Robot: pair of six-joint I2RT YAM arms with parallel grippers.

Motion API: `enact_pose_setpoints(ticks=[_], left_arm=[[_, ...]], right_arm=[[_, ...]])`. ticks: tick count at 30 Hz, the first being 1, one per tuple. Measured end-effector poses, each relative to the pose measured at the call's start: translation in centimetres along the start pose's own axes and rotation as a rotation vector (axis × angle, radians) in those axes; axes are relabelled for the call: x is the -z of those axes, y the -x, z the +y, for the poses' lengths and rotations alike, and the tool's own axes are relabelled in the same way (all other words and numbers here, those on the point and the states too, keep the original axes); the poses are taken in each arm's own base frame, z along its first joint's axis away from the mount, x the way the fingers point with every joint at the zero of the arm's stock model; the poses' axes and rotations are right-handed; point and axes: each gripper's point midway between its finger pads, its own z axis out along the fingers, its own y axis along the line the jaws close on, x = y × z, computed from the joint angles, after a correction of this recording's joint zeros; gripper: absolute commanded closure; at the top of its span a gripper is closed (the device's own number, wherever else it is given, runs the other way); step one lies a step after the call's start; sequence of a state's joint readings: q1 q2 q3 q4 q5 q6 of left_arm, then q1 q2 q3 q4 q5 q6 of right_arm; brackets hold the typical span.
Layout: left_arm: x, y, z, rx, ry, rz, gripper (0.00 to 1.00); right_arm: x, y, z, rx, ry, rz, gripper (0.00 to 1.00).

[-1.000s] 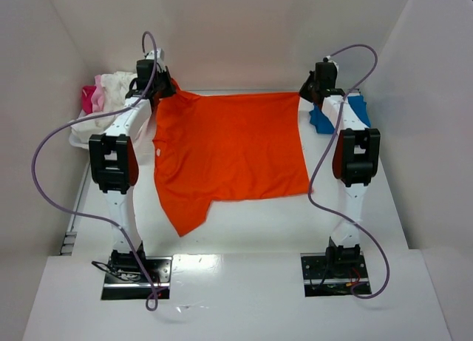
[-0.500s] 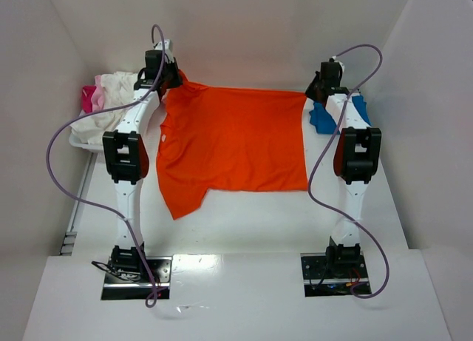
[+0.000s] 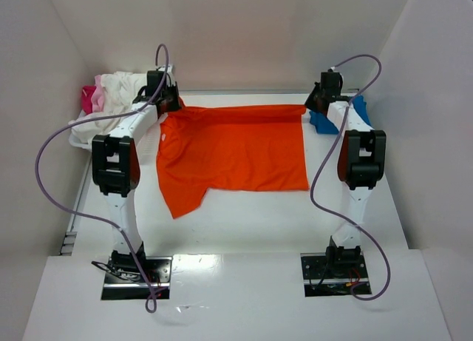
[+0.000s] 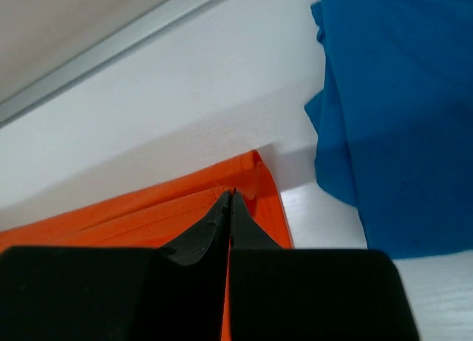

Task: Fold and stack the t-shirts
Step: Fold the flattened tshirt in 1/3 of the way

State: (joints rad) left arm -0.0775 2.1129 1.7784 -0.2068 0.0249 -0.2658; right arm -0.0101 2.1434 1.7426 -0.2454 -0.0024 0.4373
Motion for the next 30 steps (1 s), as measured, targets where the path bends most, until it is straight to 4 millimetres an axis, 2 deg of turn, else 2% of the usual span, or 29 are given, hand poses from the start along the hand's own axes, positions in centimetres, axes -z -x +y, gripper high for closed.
enact_pose_setpoints(ticks=[8,12,16,21,27,30], left_arm=[[3.8,-0.2,-0.4,0.003,-0.012,-0.016,1.00],[4.9,-1.0,-0.8,0.022,-0.035,-0.002,1.00],[6.2,-3.4,-0.8,0.035,-0.048,0.043,1.00],[6.6,-5.9,-1.1,0.034,-0.053,0.100,1.00],[7.3,-9.1,-2.3,0.025,-0.068,0.174,1.00],[8.0,-10.7,-2.9,0.031,-0.073,0.211,1.00]], right_arm=[[1.8,-3.0,-1.2,-0.013,-0.006,0.050,1.00],[2.0,-3.5,-1.5,-0.017,-0.008,0.054,1.00],[1.8,-4.1,-1.8,-0.018,-0.011,0.059,1.00],[1.8,-4.2,-1.9,-0.020,-0.013,0.061,1.00],[1.6,-4.6,-2.2,-0.023,-0.019,0.069,1.00],[1.4,-5.7,-2.8,-0.031,-0.024,0.088,1.00]])
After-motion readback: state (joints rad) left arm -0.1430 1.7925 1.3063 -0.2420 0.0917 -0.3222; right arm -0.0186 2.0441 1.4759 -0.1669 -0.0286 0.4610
